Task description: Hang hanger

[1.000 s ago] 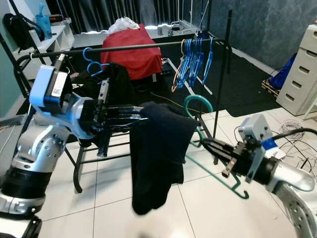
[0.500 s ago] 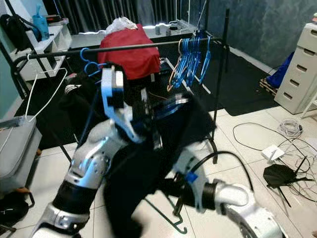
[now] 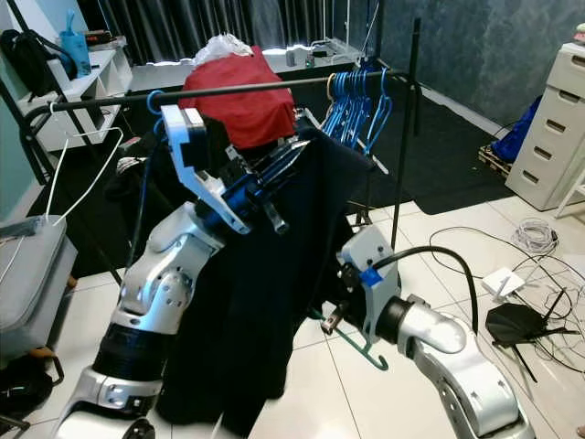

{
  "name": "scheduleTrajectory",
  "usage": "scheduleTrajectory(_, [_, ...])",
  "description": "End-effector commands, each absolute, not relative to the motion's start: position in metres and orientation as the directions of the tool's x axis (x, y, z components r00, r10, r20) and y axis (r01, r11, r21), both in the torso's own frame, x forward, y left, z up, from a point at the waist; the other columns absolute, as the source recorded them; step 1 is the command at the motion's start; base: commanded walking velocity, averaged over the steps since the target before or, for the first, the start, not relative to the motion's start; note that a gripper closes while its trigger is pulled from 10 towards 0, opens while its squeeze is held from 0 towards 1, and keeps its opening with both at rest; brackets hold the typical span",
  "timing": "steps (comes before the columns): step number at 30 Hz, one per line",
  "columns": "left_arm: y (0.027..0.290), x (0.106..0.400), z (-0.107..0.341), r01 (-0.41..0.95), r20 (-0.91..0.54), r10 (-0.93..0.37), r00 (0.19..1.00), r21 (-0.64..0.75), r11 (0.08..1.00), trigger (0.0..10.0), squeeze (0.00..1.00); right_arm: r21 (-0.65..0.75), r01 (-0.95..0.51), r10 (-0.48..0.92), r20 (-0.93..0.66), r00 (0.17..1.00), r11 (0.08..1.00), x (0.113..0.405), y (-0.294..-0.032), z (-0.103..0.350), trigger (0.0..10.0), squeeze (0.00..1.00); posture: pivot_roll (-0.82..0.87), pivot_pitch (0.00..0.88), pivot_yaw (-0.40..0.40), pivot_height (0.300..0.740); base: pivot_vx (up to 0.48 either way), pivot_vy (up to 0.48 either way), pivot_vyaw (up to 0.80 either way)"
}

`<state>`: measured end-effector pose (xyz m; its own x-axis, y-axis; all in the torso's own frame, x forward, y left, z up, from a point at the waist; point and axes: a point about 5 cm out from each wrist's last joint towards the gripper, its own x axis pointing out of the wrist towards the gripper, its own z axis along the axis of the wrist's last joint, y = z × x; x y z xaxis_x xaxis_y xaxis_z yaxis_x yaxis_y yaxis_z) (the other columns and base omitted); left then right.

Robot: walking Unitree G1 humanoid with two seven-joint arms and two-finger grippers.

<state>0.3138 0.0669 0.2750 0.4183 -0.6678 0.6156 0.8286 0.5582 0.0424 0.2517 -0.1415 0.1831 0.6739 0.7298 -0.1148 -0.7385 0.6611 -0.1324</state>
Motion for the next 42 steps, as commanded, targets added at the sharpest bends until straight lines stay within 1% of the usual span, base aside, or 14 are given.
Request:
scheduleTrajectory(1, [0.072, 0.321, 0.273, 0.783, 0.605, -0.637, 0.477, 0.037, 0.621, 10.0, 0.0, -0.166, -0.777, 0.781, -0.057, 0.623, 0.608, 0.245, -0.132, 0.196, 10.0, 0.0, -0.23, 0.0, 0.066, 0.74, 0.0, 0.0, 0.0])
scheduleTrajectory(2, [0.072, 0.321, 0.273, 0.783, 0.605, -0.637, 0.477, 0.037, 0.621, 10.0, 0.0, -0.166, -0.777, 0.781, -0.057, 0.623, 0.608, 0.245, -0.132, 0.196, 10.0, 0.0, -0.23, 0.0, 0.066, 0.74, 0.0, 0.0, 0.0])
scheduleTrajectory(5, [0.083, 0.334, 0.268, 0.696, 0.576, -0.568, 0.588, -0.001, 0.718, 10.0, 0.0, -0.193, -0.811, 0.81, -0.109, 0.577, 0.552, 0.236, -0.128, 0.192, 10.0, 0.0, -0.24, 0.0, 0.067, 0.74, 0.0, 0.0, 0.0])
scheduleTrajectory(7, [0.083, 0.334, 0.268, 0.696, 0.576, -0.568, 0.588, -0.001, 0.718, 10.0, 0.0, -0.193, -0.811, 0.81, -0.109, 0.577, 0.552, 0.236, -0.128, 0.192, 10.0, 0.0, -0.24, 0.0, 0.067, 0.74, 0.0, 0.0, 0.0])
scheduleTrajectory(9, [0.098, 0.346, 0.268, 0.601, 0.568, -0.459, 0.683, -0.08, 0.795, 10.0, 0.0, -0.202, -0.825, 0.814, -0.159, 0.559, 0.527, 0.23, -0.128, 0.183, 10.0, 0.0, -0.25, 0.0, 0.069, 0.74, 0.0, 0.0, 0.0])
scheduleTrajectory(17, [0.112, 0.351, 0.273, 0.568, 0.595, -0.371, 0.713, -0.18, 0.803, 10.0, 0.0, -0.193, -0.79, 0.782, -0.133, 0.609, 0.583, 0.232, -0.132, 0.181, 10.0, 0.0, -0.25, 0.0, 0.073, 0.74, 0.0, 0.0, 0.0])
scheduleTrajectory(20, [0.116, 0.351, 0.277, 0.578, 0.622, -0.342, 0.704, -0.223, 0.785, 10.0, 0.0, -0.178, -0.76, 0.758, -0.096, 0.645, 0.625, 0.235, -0.134, 0.182, 10.0, 0.0, -0.25, 0.0, 0.072, 0.74, 0.0, 0.0, 0.0])
scheduleTrajectory(23, [0.13, 0.351, 0.287, 0.616, 0.688, -0.253, 0.68, -0.349, 0.706, 10.0, 0.0, -0.118, -0.705, 0.711, 0.017, 0.703, 0.699, 0.241, -0.142, 0.19, 10.0, 0.0, -0.24, 0.0, 0.071, 0.74, 0.0, 0.0, 0.0])
scheduleTrajectory(25, [0.13, 0.351, 0.287, 0.616, 0.688, -0.253, 0.68, -0.349, 0.706, 10.0, 0.0, -0.118, -0.705, 0.711, 0.017, 0.703, 0.699, 0.241, -0.142, 0.19, 10.0, 0.0, -0.24, 0.0, 0.071, 0.74, 0.0, 0.0, 0.0])
scheduleTrajectory(29, [0.144, 0.35, 0.292, 0.655, 0.736, -0.149, 0.661, -0.468, 0.594, 10.0, 0.0, -0.016, -0.695, 0.679, 0.231, 0.697, 0.719, 0.238, -0.15, 0.216, 10.0, 0.0, -0.24, 0.0, 0.074, 0.74, 0.0, 0.0, 0.0])
scheduleTrajectory(31, [0.144, 0.35, 0.292, 0.655, 0.736, -0.149, 0.661, -0.468, 0.594, 10.0, 0.0, -0.016, -0.695, 0.679, 0.231, 0.697, 0.719, 0.238, -0.15, 0.216, 10.0, 0.0, -0.24, 0.0, 0.074, 0.74, 0.0, 0.0, 0.0])
scheduleTrajectory(34, [0.147, 0.347, 0.297, 0.709, 0.777, -0.128, 0.616, -0.476, 0.521, 10.0, 0.0, 0.055, -0.694, 0.633, 0.363, 0.683, 0.718, 0.237, -0.16, 0.232, 10.0, 0.0, -0.24, 0.0, 0.075, 0.74, 0.0, 0.0, 0.0])
scheduleTrajectory(41, [0.147, 0.345, 0.298, 0.744, 0.794, -0.14, 0.591, -0.47, 0.474, 10.0, 0.0, 0.061, -0.712, 0.644, 0.378, 0.665, 0.699, 0.234, -0.161, 0.234, 10.0, 0.0, -0.24, 0.0, 0.076, 0.74, 0.0, 0.0, 0.0])
scheduleTrajectory(42, [0.147, 0.344, 0.298, 0.753, 0.799, -0.142, 0.584, -0.468, 0.462, 10.0, 0.0, 0.007, -0.72, 0.689, 0.283, 0.667, 0.694, 0.234, -0.156, 0.222, 10.0, 0.0, -0.25, 0.0, 0.076, 0.74, 0.0, 0.0, 0.0])
